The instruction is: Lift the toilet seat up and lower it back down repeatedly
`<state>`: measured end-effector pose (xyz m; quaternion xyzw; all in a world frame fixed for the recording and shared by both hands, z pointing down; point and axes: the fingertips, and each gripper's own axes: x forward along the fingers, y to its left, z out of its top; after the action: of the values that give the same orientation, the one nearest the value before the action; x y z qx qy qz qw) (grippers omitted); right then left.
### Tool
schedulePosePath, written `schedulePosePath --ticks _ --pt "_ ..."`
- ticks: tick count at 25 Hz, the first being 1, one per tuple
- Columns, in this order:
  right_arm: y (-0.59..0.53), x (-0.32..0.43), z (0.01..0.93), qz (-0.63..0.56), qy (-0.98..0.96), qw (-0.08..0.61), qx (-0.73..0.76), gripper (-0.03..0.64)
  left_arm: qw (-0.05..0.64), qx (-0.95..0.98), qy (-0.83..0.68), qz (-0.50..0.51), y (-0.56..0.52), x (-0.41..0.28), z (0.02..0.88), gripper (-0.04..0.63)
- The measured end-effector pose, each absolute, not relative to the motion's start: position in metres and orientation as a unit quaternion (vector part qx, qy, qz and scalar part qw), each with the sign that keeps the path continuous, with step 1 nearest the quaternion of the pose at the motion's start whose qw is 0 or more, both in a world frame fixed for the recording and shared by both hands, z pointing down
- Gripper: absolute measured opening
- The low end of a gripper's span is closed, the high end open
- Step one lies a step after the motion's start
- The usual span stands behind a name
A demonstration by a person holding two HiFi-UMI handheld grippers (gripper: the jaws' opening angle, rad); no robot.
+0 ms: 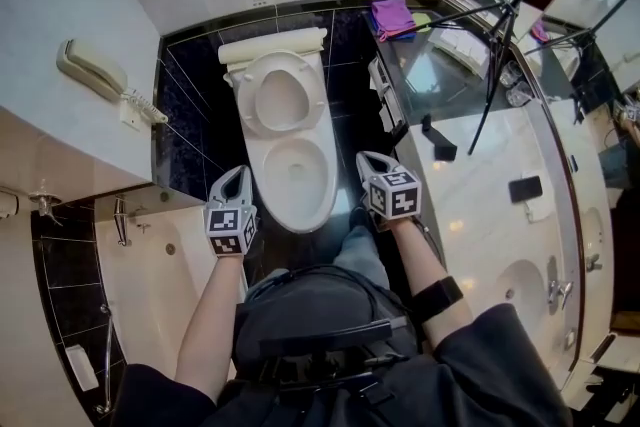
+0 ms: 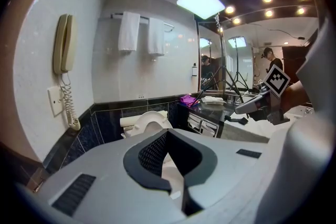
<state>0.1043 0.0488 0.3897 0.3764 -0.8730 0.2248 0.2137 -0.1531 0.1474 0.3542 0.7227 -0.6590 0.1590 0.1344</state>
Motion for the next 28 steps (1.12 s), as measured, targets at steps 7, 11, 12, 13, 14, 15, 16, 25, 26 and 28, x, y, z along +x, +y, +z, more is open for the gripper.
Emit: schedulePosePath --ticks 7,11,12,13,14,15,16,25,26,28 --pt "0.054 0.099 0.399 0.232 -0.875 0.217 0.366 0.017 0.127 0.718 -0.665 0.162 0.147 -0.152 0.352 0.0" --pt "0.052 0.101 0.401 0.23 -0.876 0.218 0.365 0.017 0.129 0.717 -0.665 0.165 0.144 -0.147 0.354 0.0" --pt "0.051 0.102 0.4 0.229 -0.876 0.217 0.365 0.017 0.128 0.718 -0.664 0.165 0.143 -0.146 0.354 0.0" --pt "0.05 0.104 0.4 0.227 -0.876 0.217 0.366 0.017 0.127 0.718 -0.664 0.166 0.142 -0.144 0.354 0.0" --pt "0.047 0.105 0.399 0.222 -0.876 0.219 0.367 0.017 0.127 0.718 -0.664 0.166 0.14 -0.143 0.355 0.0" --pt "0.045 0.107 0.399 0.216 -0.876 0.221 0.37 0.017 0.128 0.718 -0.664 0.166 0.139 -0.142 0.355 0.0" --pt "0.041 0.109 0.4 0.209 -0.875 0.225 0.374 0.017 0.13 0.717 -0.664 0.166 0.137 -0.142 0.355 0.0" --pt "-0.016 0.1 0.396 0.134 -0.877 0.276 0.369 0.081 0.138 0.697 -0.683 0.169 0.109 -0.15 0.358 0.0" --pt "-0.025 0.095 0.393 0.126 -0.879 0.282 0.363 0.082 0.139 0.696 -0.684 0.168 0.103 -0.15 0.358 0.0" --pt "-0.042 0.084 0.392 0.11 -0.882 0.296 0.35 0.102 0.142 0.693 -0.687 0.168 0.091 -0.149 0.359 0.0"
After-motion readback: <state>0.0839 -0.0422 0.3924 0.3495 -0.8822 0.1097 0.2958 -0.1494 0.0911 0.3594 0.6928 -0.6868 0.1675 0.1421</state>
